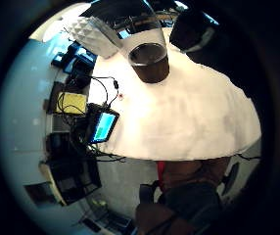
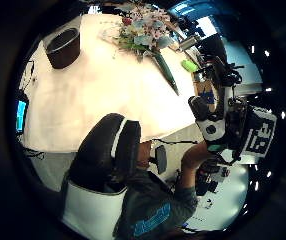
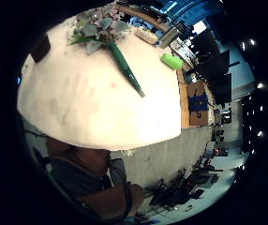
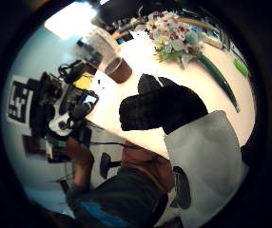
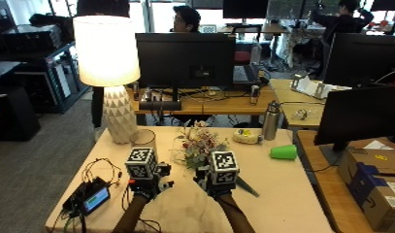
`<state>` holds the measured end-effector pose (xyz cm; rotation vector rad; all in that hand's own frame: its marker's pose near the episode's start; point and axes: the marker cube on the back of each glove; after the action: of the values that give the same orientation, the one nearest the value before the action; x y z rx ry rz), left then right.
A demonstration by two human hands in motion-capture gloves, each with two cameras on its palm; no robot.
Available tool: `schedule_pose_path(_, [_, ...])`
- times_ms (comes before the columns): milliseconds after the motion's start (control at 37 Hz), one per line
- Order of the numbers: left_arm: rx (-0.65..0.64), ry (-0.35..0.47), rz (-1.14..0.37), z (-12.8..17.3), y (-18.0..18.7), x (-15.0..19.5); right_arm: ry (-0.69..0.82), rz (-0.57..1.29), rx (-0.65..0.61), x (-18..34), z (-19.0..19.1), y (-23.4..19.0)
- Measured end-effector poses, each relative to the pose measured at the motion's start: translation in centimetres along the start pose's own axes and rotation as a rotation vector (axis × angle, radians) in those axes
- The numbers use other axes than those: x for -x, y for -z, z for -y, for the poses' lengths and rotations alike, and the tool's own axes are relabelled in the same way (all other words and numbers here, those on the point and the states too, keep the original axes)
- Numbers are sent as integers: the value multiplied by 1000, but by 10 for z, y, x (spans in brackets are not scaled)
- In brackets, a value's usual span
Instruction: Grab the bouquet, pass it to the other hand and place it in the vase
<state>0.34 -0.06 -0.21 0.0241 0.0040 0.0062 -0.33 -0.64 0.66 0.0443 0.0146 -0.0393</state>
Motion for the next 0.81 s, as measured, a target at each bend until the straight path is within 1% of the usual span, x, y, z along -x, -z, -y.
schedule_pose_path(189, [-10,-4,-3,-4,4,-2,9,-1,4,-2,0,0])
schedule_pose_path(324, [-48,-21,-18,-2,3,-1,14,-22,40,-15,-4,-1])
schedule_pose_path(432, [-100,-23,-35,-5,8,-5,9,-26,41,-36,-2,-7])
schedule_pose_path(568, [-104,-10,-50,-14,12,-8,-22,-31,29,-68,8,-22])
schedule_pose_path(730, [-176,-27,-53,-6,7,-7,-100,-26,32,-119,27,-52])
schedule_pose_path(811, [-190,-28,-57,-5,7,-8,-139,-9,40,-141,39,-72])
